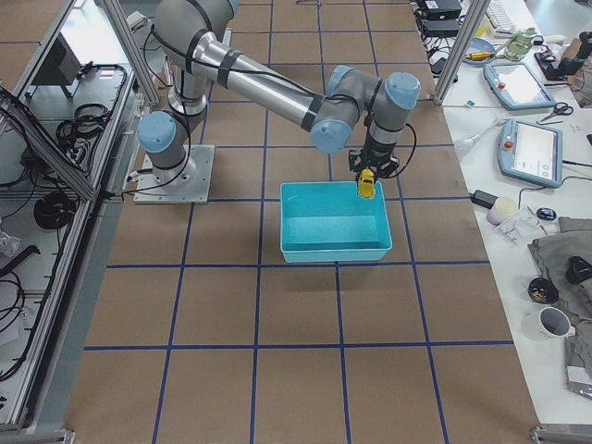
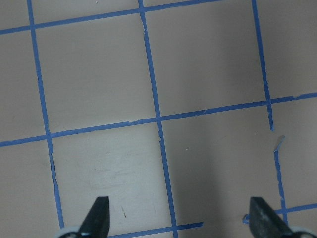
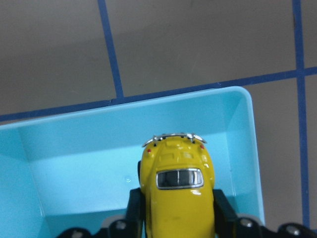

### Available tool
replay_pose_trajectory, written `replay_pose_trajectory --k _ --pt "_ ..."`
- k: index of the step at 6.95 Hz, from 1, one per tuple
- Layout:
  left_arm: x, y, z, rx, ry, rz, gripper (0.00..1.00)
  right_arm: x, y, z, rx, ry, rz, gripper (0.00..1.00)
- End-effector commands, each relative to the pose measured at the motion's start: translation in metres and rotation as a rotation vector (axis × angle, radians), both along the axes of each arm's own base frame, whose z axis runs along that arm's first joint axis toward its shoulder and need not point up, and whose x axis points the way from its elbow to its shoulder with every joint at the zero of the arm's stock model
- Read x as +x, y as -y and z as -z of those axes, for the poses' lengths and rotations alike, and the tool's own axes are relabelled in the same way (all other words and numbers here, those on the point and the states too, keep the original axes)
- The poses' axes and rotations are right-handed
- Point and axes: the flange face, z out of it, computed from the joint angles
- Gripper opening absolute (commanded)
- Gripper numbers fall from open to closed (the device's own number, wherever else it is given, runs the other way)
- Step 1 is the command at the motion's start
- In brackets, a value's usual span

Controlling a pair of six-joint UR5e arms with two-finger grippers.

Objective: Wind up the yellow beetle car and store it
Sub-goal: 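Carry the car over the light-blue bin and release it inside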

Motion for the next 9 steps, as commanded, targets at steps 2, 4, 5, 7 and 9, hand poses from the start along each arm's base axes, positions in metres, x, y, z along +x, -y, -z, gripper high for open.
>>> replay_pose_trajectory --k 2,4,5,7,9 --pt "0.000 0.002 0.002 0.004 0.000 0.001 1.00 -0.043 -0.043 0.074 0.019 0.029 -0.063 0.00" --pt "0.000 0.001 0.001 0.001 0.000 0.001 1.00 -0.032 -0.061 0.110 0.025 0.033 -0.066 0.00" --pt "0.000 0.001 0.001 0.001 0.000 0.001 1.00 -0.028 -0.067 0.120 0.044 0.047 -0.065 0.05" --pt "0.000 0.001 0.001 0.001 0.000 0.001 1.00 -0.027 -0.063 0.111 0.013 0.057 -0.058 0.80" --pt "0.000 0.001 0.001 0.001 0.000 0.001 1.00 -0.022 -0.063 0.058 -0.058 0.003 -0.059 0.84"
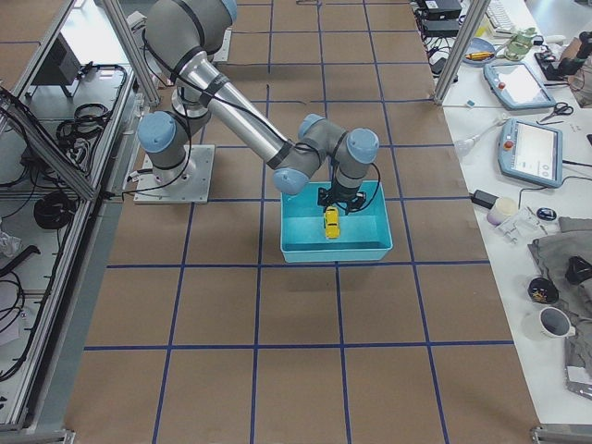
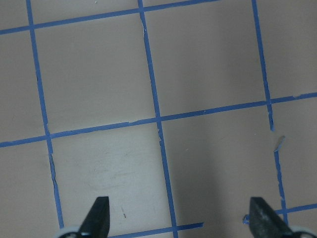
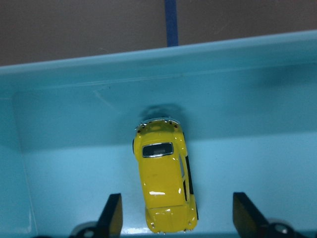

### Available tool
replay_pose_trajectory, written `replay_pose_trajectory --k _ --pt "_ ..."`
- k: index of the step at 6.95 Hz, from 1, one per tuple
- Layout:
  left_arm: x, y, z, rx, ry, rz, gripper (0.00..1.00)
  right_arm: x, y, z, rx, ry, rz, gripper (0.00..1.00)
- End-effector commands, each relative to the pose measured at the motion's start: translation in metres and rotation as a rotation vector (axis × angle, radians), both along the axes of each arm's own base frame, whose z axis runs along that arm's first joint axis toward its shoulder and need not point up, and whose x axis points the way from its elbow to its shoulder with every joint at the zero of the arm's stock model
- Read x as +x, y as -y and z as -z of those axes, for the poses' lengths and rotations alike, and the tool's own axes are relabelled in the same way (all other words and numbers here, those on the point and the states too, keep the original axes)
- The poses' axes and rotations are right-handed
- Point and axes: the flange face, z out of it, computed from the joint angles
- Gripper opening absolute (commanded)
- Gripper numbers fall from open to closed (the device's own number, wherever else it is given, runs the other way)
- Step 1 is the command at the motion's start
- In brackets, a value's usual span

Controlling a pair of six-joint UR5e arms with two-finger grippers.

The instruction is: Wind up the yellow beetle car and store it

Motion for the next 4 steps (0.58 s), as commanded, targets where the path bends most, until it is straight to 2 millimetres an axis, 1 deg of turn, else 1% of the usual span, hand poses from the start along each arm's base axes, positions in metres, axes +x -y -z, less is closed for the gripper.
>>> replay_pose_trajectory --k 1,2,3,4 --pt "0.000 0.000 0.000 0.001 0.000 0.000 1.00 0.006 -0.003 -0.061 -0.078 -0.051 0.062 0.85" --pt "0.000 0.000 0.000 0.001 0.000 0.000 1.00 0.014 -0.013 -0.086 -0.084 -0.057 0.172 0.85" --pt "0.000 0.000 0.000 0.001 0.000 0.000 1.00 0.028 -0.030 -0.108 -0.053 -0.041 0.308 0.86" --pt "0.000 0.000 0.001 0.002 0.000 0.000 1.00 0.045 -0.040 -0.139 -0.093 -0.059 0.475 0.87"
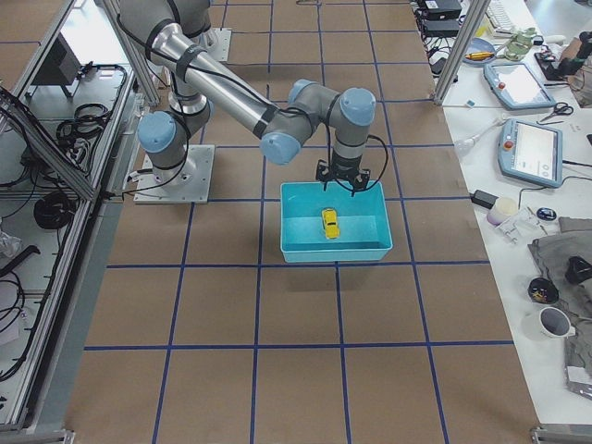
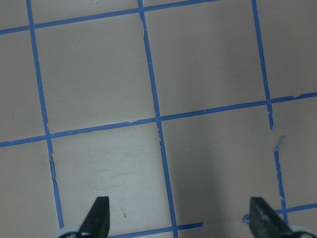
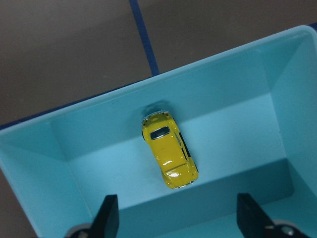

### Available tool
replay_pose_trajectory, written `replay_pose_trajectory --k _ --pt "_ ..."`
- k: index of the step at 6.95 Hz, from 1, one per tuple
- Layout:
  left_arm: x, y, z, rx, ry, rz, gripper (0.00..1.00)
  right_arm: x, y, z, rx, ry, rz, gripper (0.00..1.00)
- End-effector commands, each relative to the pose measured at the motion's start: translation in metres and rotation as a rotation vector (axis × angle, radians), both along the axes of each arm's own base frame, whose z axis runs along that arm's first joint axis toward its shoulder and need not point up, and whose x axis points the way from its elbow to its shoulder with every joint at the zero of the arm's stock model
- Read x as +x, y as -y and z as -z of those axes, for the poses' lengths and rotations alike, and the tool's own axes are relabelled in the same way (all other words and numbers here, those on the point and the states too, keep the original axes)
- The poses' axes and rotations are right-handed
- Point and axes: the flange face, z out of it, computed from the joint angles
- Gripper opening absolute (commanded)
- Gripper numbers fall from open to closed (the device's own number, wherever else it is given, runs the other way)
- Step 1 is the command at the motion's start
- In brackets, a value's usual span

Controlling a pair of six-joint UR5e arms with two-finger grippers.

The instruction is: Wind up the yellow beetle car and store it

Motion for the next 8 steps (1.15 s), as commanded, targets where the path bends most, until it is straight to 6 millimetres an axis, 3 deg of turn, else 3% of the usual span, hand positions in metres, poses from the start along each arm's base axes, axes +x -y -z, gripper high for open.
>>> replay_pose_trajectory --k 1,2,4,7,8 --pt "0.000 0.000 0.001 0.001 0.000 0.000 1.00 0.047 -0.026 -0.064 -0.066 -0.016 0.402 0.95" --pt "0.000 0.000 0.000 0.000 0.000 0.000 1.00 0.090 -0.027 -0.077 -0.089 -0.007 0.614 1.00" --pt "0.000 0.000 0.001 0.003 0.000 0.000 1.00 0.167 -0.020 -0.080 -0.128 0.008 0.987 1.00" --pt "0.000 0.000 0.001 0.003 0.000 0.000 1.00 0.260 -0.035 -0.089 -0.118 0.020 1.184 1.00" --pt "0.000 0.001 0.001 0.001 0.000 0.000 1.00 0.283 -0.042 -0.091 -0.089 0.006 1.226 1.00"
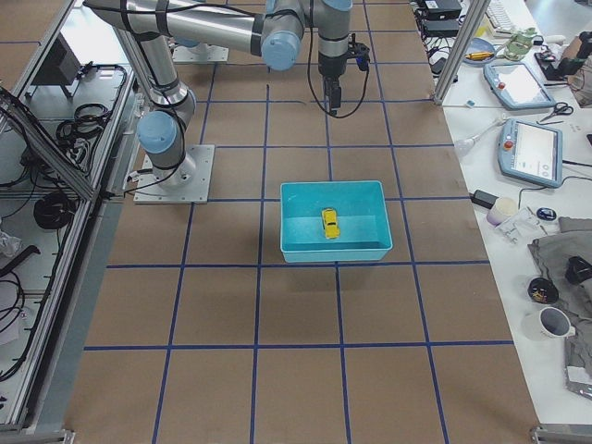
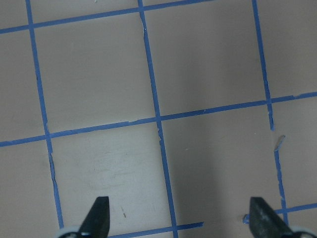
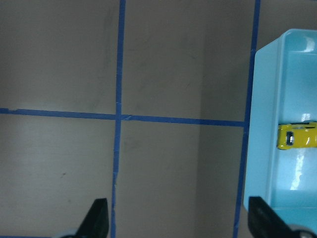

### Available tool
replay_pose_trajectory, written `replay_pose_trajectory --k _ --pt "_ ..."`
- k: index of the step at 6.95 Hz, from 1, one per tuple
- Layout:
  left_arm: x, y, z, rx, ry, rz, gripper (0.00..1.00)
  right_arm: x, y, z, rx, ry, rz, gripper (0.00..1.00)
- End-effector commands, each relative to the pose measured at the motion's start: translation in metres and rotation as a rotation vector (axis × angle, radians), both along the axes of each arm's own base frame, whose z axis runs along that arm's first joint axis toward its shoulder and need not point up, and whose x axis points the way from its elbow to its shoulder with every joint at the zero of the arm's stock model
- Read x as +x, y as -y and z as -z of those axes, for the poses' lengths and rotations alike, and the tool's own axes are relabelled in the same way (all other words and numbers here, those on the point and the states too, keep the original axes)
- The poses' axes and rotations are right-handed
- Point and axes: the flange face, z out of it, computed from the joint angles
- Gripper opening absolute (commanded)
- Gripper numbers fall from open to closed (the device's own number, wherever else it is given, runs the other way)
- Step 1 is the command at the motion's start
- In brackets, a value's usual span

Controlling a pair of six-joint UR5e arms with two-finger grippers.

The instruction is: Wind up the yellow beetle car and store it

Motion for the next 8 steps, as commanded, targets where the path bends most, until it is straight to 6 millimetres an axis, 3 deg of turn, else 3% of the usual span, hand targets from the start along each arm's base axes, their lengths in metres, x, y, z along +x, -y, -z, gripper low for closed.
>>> replay_pose_trajectory --k 1,8 --pt "0.0007 -0.0003 -0.0010 -0.002 0.000 -0.002 1.00 0.0424 -0.0142 -0.0119 0.055 0.054 0.097 1.00" --pt "0.0007 0.0003 -0.0003 -0.001 0.000 -0.002 1.00 0.0486 -0.0158 -0.0094 0.086 0.115 0.129 1.00"
